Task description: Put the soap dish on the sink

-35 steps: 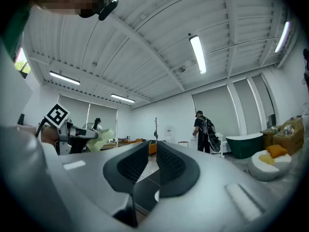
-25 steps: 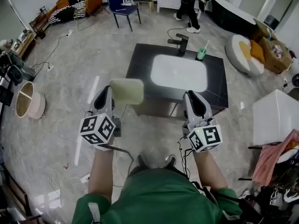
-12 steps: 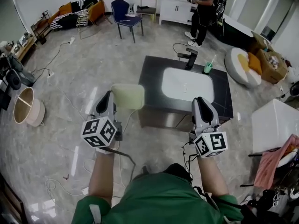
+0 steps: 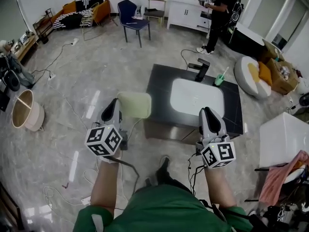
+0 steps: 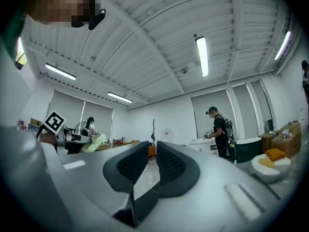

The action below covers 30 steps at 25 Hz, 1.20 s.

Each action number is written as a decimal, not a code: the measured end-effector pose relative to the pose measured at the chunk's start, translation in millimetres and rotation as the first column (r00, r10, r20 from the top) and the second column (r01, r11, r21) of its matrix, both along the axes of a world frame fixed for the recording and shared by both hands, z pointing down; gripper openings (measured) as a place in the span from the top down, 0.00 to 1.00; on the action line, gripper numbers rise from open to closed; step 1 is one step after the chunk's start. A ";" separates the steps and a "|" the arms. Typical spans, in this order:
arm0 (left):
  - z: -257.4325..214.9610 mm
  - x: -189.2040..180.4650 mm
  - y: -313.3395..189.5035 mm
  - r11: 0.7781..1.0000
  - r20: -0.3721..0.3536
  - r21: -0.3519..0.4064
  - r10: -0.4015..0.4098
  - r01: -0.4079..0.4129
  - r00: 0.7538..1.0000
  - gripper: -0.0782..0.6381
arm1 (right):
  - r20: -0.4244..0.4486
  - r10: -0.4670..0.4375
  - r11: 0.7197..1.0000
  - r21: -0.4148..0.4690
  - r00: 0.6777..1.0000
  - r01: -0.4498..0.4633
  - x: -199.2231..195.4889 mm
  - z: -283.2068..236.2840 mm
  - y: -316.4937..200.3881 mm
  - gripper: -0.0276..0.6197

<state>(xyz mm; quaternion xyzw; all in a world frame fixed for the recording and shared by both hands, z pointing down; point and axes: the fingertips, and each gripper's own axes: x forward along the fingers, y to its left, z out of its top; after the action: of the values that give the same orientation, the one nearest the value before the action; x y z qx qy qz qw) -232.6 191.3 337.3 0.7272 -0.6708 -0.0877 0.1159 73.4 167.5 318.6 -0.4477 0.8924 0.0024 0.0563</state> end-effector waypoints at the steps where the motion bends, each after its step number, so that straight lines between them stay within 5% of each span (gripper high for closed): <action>1: 2.3 -1.6 -6.7 1.000 0.006 -0.008 -0.006 0.006 1.000 0.87 | 0.008 -0.007 1.000 -0.009 1.000 0.007 -3.0 2.9 -11.2 0.88; 14: 0.5 -0.1 -123.9 0.994 0.054 -0.049 -0.100 0.103 0.994 0.87 | 0.078 -0.150 0.984 -0.081 0.986 0.156 -28.4 24.0 -171.5 0.88; 30: -22.2 47.3 -210.6 0.997 0.104 -0.032 -0.071 0.075 0.992 0.87 | 0.118 -0.137 0.988 -0.051 0.983 0.144 15.6 4.3 -248.7 0.88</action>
<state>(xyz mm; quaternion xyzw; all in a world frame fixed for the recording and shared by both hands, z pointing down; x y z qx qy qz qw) -185.2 -19.2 315.1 0.7036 -0.7035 -0.0422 0.0912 89.0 -81.1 322.9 -0.3843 0.9168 -0.0540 0.0940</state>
